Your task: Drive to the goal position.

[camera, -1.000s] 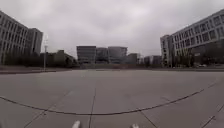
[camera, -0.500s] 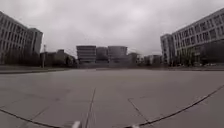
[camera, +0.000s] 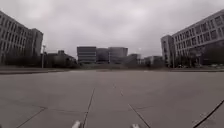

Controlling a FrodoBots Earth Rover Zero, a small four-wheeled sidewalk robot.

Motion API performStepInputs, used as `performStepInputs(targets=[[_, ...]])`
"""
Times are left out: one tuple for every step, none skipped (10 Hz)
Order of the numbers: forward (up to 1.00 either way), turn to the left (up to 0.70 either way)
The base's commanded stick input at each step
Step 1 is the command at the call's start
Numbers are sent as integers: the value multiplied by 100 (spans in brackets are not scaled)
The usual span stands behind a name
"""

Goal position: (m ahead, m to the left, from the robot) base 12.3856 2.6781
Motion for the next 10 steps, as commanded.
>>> performStepInputs(targets=[[70,-8],[70,-15],[70,-13],[70,-5],[70,-1],[70,0],[70,0],[70,0],[70,0],[70,4]])
